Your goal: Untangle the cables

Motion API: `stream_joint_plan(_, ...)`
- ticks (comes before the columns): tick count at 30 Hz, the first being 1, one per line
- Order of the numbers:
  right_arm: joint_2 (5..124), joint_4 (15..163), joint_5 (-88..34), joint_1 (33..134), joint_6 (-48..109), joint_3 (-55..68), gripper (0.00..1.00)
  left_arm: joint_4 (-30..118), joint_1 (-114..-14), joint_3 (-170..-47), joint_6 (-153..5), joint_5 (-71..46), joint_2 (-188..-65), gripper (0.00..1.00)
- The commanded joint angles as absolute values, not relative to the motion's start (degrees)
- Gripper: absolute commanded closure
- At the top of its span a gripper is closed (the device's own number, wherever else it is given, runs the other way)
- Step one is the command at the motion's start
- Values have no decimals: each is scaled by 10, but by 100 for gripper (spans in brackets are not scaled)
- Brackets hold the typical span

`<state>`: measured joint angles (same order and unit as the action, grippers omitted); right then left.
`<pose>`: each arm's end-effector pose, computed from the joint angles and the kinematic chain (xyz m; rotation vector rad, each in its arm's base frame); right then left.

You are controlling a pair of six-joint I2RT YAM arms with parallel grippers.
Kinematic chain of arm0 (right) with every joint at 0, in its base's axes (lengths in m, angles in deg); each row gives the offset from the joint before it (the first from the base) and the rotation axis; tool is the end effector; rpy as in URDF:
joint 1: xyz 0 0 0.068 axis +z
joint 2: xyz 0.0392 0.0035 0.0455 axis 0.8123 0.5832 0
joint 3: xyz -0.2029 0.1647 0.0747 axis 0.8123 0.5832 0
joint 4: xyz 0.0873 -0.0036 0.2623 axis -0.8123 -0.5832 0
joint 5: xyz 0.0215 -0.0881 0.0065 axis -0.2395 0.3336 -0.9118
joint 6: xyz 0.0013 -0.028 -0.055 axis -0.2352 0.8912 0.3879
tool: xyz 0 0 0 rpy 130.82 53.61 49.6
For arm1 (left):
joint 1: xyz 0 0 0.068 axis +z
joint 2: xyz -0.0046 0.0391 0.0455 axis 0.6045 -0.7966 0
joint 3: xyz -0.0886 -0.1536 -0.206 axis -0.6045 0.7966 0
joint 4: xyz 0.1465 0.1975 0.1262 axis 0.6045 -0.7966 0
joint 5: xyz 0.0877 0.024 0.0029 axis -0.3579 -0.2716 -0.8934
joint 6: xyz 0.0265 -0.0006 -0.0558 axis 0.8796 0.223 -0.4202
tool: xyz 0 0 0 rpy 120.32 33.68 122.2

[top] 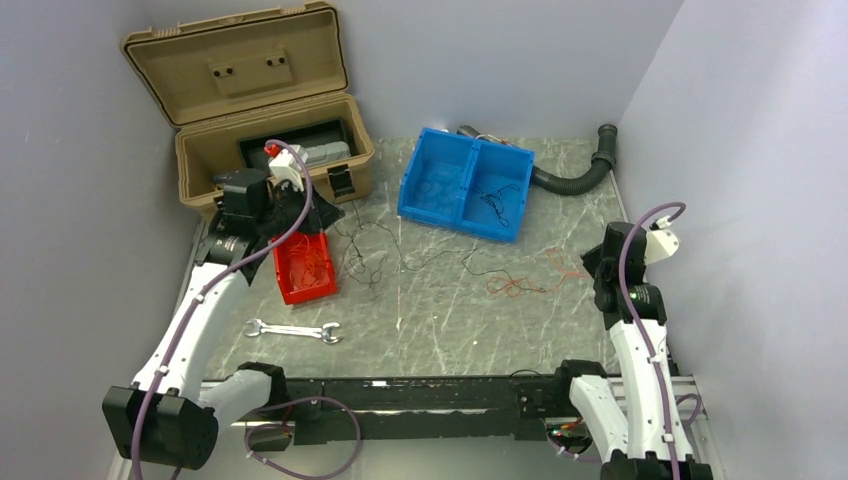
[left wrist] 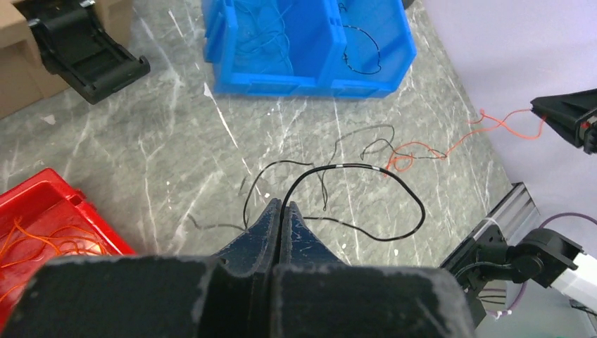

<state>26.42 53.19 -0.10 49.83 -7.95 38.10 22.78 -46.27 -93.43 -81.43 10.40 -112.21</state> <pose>0.1817 -0.0295 0.2881 1.0749 1.8658 0.0487 0.2533 -0.0649 0.3421 0.1935 1.9949 -0.8507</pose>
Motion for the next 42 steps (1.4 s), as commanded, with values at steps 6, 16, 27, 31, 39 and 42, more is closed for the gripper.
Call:
stream_joint_plan(6,304,513,-17,537,-1,365,10,259,-465,-989,-832,160,-1141,100)
stream_joint_plan(16,373,572,-177,652,79,378,7,172,-626,-1052,-784,29,-1280,96)
stream_joint_plan(27,395,611,-221,672,90,385,3,218,-742,-1139,-828,-45,-1470,77)
stream_joint_plan(31,374,628,-218,671,84,387,4,249,-764,-1165,-862,-43,-1529,26)
stream_joint_plan(39,314,633,-193,671,67,393,4,332,-789,-1153,-959,-37,-1602,1)
stream_joint_plan(42,307,628,-180,671,68,391,4,343,-803,-1165,-965,-50,-1628,1)
